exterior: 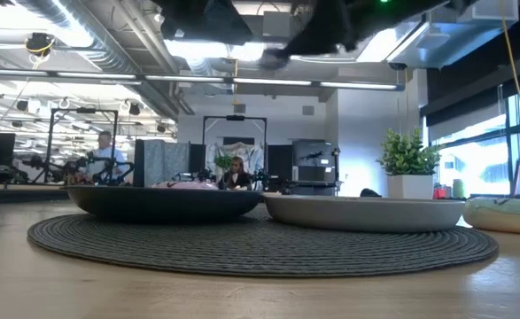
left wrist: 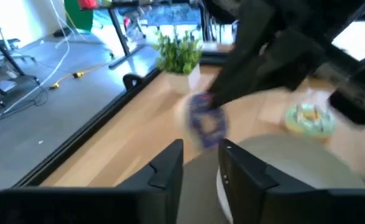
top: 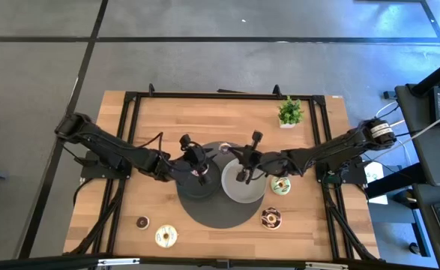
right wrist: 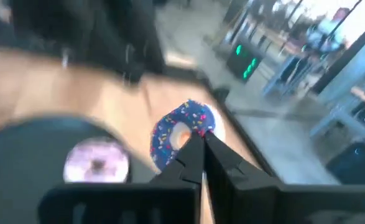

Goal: Pick & Place donuts
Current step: Put the small blue donut on the gray plate

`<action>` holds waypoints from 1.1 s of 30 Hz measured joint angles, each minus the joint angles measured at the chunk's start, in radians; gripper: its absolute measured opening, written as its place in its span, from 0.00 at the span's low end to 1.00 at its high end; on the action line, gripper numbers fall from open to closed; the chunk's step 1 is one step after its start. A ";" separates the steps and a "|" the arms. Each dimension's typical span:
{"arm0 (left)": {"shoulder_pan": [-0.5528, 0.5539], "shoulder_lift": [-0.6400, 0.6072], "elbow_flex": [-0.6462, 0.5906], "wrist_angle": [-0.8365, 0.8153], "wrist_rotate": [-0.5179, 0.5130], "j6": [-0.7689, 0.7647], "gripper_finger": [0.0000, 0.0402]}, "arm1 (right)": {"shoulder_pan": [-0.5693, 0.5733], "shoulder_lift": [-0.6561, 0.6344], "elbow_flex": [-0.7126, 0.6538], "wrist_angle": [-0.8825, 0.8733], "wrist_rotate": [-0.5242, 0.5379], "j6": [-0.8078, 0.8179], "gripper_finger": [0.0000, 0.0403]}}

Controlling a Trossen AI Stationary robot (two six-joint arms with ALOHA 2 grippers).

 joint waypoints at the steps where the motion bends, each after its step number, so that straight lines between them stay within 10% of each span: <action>1: 0.000 -0.008 0.000 -0.028 0.007 -0.013 0.27 | 0.005 -0.009 0.000 -0.058 -0.011 0.046 0.02; 11: 0.004 -0.058 0.000 -0.329 0.151 -0.240 0.35 | 0.042 -0.069 -0.021 -0.706 -0.425 0.603 0.02; 33: 0.004 -0.058 0.000 -0.360 0.297 -0.308 0.34 | -0.026 -0.069 -0.289 -0.392 -0.539 0.738 0.02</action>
